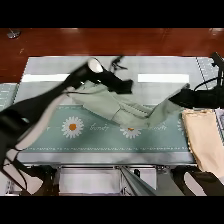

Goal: Fold the shirts.

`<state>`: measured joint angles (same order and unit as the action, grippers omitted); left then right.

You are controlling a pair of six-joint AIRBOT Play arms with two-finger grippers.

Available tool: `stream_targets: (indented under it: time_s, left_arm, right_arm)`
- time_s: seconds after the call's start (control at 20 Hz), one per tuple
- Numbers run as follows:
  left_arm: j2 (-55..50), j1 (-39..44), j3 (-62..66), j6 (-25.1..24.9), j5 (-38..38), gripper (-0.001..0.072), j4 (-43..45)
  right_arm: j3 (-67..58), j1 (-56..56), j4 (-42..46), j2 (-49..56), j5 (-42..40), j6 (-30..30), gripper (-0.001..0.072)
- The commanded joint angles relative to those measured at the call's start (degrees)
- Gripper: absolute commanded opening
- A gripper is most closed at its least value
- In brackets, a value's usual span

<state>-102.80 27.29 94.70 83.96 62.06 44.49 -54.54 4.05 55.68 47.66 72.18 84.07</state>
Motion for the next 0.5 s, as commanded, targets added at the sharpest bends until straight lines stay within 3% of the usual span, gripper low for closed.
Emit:
stream_targets:
  time_s: [0.0, 0.25, 0.45]
  left_arm:
    - [11.7, -14.4, -1.1, 2.5, 8.5, 0.0033, 13.7]
    - [38.3, -28.5, -18.1, 0.0, 3.9, 0.0033, 16.2]
    - [58.6, -29.2, -38.1, -0.9, 2.4, 0.0035, 15.7]
  right_arm:
    - [-5.1, -8.4, -1.2, 5.0, -3.8, 1.9, 0.0020]
    - [-23.8, -23.7, -1.2, 25.4, -7.6, 4.1, 0.0020]
    - [-43.2, -32.0, -1.4, 44.9, -7.6, 6.0, 0.0020]
